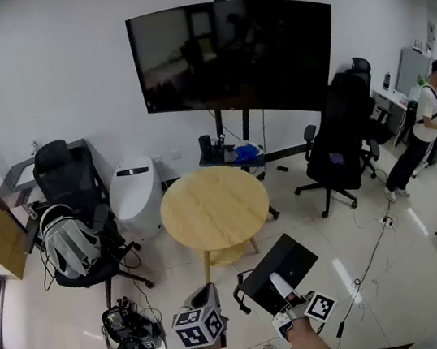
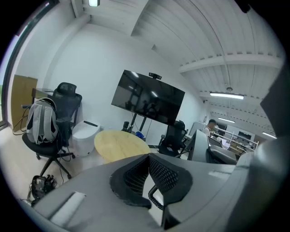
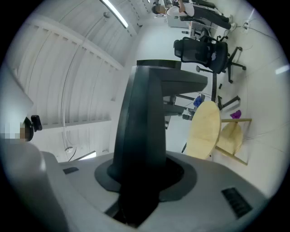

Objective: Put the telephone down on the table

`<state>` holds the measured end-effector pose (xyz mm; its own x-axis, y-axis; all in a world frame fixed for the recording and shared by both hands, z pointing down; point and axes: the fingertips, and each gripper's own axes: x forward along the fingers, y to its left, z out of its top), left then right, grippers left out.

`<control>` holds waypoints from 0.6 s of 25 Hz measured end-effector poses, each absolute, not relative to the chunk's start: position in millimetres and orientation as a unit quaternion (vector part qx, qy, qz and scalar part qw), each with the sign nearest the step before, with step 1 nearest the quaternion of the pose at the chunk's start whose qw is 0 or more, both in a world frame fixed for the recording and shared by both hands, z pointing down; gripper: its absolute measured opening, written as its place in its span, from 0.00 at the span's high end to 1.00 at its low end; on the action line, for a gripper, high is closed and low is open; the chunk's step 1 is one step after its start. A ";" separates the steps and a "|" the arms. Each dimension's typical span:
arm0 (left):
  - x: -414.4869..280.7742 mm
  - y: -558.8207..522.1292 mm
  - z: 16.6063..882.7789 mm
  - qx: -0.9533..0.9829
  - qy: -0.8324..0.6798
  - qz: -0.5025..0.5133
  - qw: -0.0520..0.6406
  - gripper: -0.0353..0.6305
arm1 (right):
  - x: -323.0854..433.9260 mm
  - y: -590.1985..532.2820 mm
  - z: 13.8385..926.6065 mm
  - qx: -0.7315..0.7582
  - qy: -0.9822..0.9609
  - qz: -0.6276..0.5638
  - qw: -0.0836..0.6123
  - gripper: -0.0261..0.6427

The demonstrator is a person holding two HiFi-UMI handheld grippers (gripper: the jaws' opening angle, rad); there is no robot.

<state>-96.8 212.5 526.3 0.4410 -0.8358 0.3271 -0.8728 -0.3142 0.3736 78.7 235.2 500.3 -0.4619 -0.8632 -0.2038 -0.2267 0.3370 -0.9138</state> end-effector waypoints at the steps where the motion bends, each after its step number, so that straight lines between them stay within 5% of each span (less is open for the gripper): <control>1: -96.8 213.2 526.8 0.809 -0.528 0.037 0.255 0.96 | 78.6 235.6 500.7 -0.372 0.734 -0.439 0.361 0.71; 15: -98.1 207.4 527.8 0.807 -0.530 0.040 0.257 0.96 | 73.9 228.2 502.0 -0.365 0.734 -0.447 0.357 0.71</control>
